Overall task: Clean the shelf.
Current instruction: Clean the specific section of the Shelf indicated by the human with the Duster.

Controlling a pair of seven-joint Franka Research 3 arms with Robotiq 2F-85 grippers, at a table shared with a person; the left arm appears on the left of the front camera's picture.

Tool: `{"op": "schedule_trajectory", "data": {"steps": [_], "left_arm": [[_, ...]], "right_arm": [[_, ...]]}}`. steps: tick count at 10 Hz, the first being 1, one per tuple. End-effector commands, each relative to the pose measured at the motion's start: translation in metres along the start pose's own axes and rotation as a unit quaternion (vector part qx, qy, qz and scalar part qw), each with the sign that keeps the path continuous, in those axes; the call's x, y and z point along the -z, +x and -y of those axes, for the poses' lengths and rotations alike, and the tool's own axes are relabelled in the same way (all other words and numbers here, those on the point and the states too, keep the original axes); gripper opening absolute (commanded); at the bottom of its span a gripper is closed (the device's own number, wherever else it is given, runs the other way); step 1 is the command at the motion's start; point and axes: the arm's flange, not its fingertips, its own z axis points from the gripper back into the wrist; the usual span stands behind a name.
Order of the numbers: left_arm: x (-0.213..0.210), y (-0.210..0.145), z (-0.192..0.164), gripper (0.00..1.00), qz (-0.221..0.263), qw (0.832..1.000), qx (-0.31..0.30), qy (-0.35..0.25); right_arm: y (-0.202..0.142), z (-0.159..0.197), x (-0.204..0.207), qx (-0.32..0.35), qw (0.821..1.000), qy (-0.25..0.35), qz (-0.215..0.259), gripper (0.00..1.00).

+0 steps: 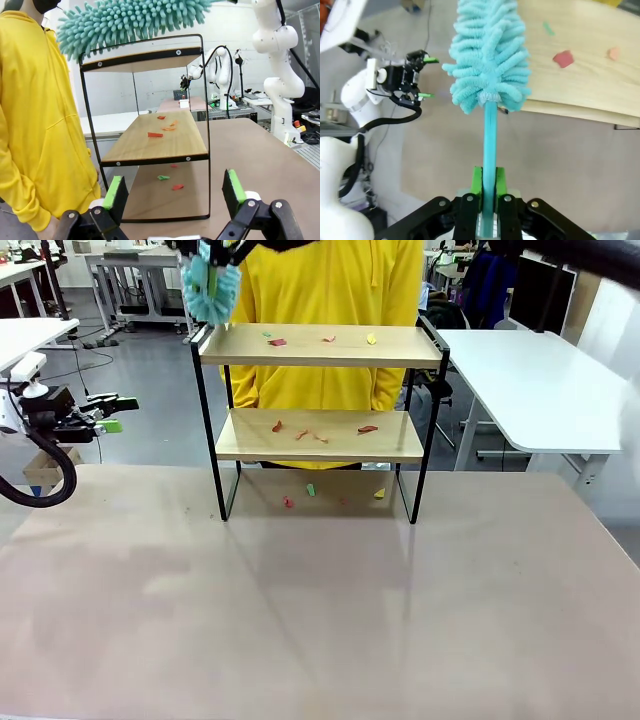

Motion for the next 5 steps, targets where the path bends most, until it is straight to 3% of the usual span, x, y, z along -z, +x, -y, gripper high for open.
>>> {"op": "schedule_trajectory", "data": {"steps": [1,5], "left_arm": [[0.000,0.003,0.001,1.00,0.000,1.000,0.009,0.000],[0.000,0.003,0.001,1.00,0.000,1.000,0.009,0.000]], "right_arm": [[0.024,-0.025,0.000,0.017,0.999,-0.029,-0.009,0.13],[0.022,-0.007,0.025,0.028,0.996,-0.033,-0.076,0.13]]}}
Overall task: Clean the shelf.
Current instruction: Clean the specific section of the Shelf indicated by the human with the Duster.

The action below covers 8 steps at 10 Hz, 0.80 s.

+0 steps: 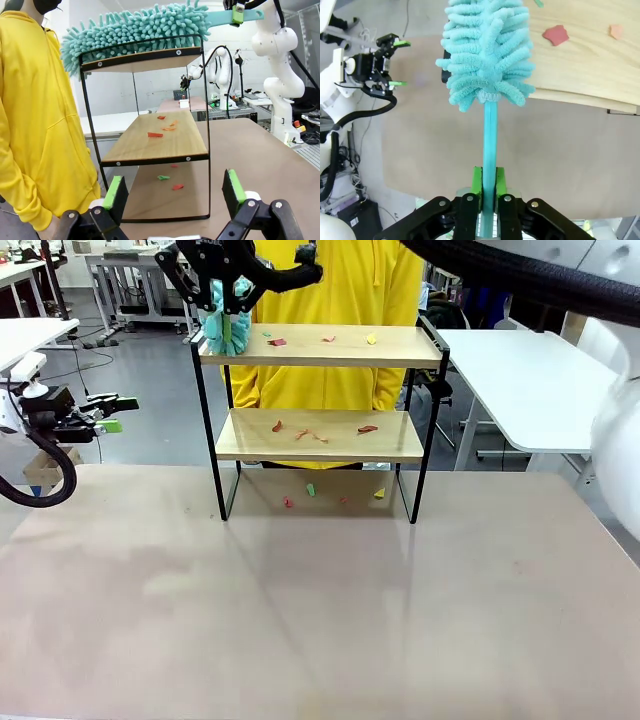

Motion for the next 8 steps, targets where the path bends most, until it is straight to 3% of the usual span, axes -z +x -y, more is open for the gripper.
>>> {"op": "schedule_trajectory", "data": {"steps": [1,2,6,8], "left_arm": [[0.000,0.003,0.001,1.00,0.000,1.000,0.009,0.000],[0.000,0.003,0.001,1.00,0.000,1.000,0.009,0.000],[0.000,0.003,0.001,1.00,0.000,1.000,0.009,0.000],[0.000,0.003,0.001,1.00,0.000,1.000,0.009,0.000]], "right_arm": [[0.016,-0.018,-0.018,0.010,0.999,0.010,-0.034,0.13],[0.000,0.000,0.000,0.000,1.000,0.000,0.000,0.13],[0.000,0.001,0.000,0.001,1.000,0.001,-0.008,0.13],[0.002,0.034,0.012,0.018,0.999,-0.023,-0.022,0.13]]}}
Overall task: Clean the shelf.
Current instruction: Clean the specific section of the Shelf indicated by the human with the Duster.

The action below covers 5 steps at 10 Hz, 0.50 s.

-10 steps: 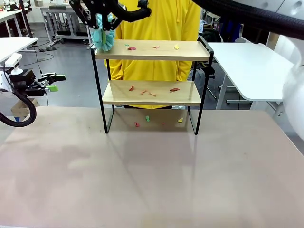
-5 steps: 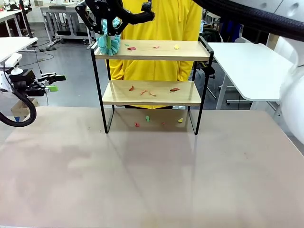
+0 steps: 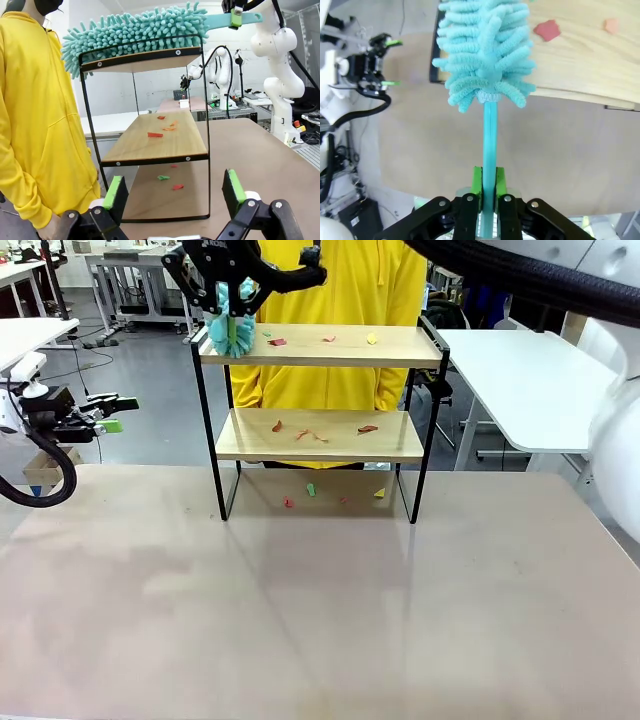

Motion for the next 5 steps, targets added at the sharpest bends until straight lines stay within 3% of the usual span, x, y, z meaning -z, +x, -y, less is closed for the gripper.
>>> {"op": "schedule_trajectory", "data": {"steps": [1,5], "left_arm": [[0.000,0.003,0.001,1.00,0.000,1.000,0.009,0.000],[0.000,0.003,0.001,1.00,0.000,1.000,0.009,0.000]], "right_arm": [[-0.006,0.039,0.013,0.013,0.999,-0.025,-0.015,0.13],[-0.006,0.122,0.024,0.049,0.997,-0.048,-0.029,0.13]]}}
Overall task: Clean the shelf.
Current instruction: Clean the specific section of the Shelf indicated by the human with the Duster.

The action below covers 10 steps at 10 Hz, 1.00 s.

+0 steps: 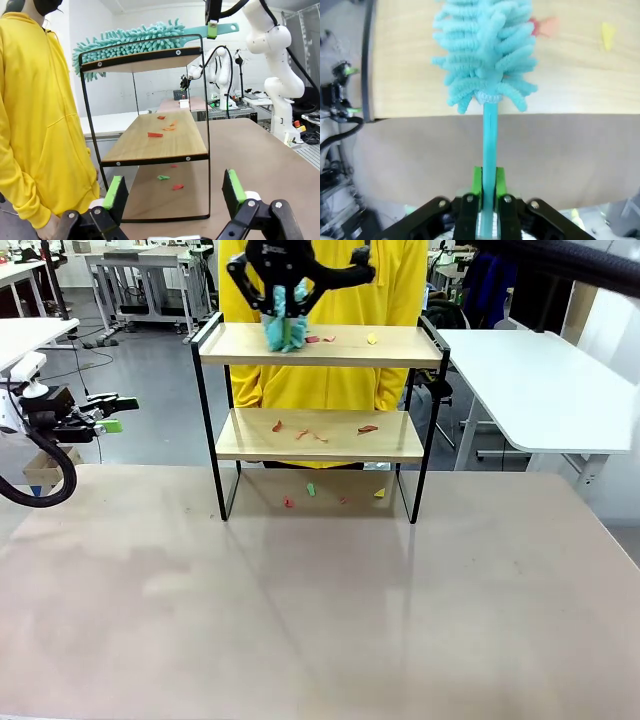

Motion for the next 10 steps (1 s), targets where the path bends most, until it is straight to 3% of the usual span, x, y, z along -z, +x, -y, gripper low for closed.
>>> {"op": "schedule_trajectory", "data": {"steps": [1,4,7,8,9,10], "left_arm": [[0.000,0.003,0.001,1.00,0.000,1.000,0.009,0.000],[0.000,0.003,0.001,1.00,0.000,1.000,0.009,0.000],[0.000,0.003,0.001,1.00,0.000,1.000,0.009,0.000],[0.000,0.003,0.001,1.00,0.000,1.000,0.009,0.000],[0.000,0.003,0.001,1.00,0.000,1.000,0.009,0.000],[0.000,0.003,0.001,1.00,0.000,1.000,0.009,0.000]], "right_arm": [[-0.040,0.083,0.028,0.014,1.000,-0.009,-0.015,0.13],[-0.043,0.159,0.031,0.033,0.997,-0.062,-0.025,0.13],[-0.051,0.203,0.037,0.049,0.993,-0.108,-0.014,0.13],[-0.058,0.209,0.022,0.057,0.994,-0.086,0.031,0.13],[-0.029,0.184,0.023,0.048,0.993,-0.107,-0.021,0.13],[-0.029,0.184,0.023,0.048,0.993,-0.107,-0.021,0.13]]}}
